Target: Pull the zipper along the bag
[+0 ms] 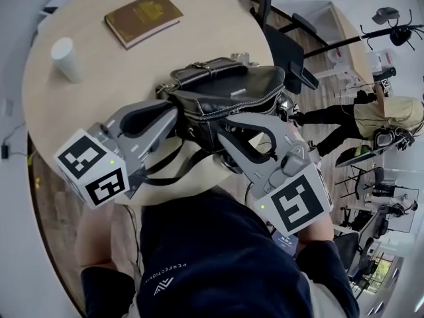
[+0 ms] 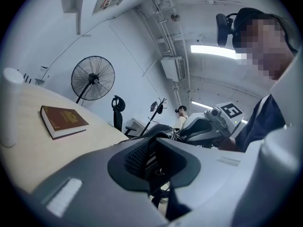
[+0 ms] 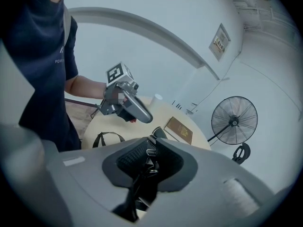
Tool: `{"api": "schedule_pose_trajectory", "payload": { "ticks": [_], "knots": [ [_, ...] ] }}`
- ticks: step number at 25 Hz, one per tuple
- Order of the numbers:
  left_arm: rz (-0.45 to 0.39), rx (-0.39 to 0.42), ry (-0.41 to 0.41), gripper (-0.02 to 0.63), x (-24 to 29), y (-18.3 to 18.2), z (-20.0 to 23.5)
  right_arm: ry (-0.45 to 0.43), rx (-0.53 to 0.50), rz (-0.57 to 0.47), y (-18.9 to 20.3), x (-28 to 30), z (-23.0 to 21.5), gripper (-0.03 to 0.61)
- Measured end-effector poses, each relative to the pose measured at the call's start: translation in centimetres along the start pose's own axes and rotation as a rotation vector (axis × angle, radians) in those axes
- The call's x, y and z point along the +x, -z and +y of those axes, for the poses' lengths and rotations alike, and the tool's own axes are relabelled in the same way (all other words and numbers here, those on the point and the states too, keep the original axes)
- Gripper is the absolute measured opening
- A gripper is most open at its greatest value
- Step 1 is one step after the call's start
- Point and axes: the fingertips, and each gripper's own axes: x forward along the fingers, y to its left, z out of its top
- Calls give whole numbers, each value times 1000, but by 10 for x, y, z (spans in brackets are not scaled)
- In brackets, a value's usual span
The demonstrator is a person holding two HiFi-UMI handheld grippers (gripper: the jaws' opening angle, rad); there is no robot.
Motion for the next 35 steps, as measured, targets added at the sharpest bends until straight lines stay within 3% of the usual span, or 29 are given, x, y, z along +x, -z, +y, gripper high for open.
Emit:
{"api": "schedule_pose_trajectory", "payload": {
  "ticks": [8, 23, 32, 35],
  "knots": [
    [5, 9, 29, 41, 4, 0, -10, 85, -4, -16, -4, -11, -13, 12],
    [7, 43, 26, 49, 11, -3, -24, 68, 11, -20, 12, -4, -14, 14],
    [16, 93, -17, 117, 18, -8, -28, 89, 50, -79, 10, -20, -27, 6],
    [28, 109, -27, 149, 21, -7, -29, 55, 77, -110, 10, -24, -26, 6]
  ]
}}
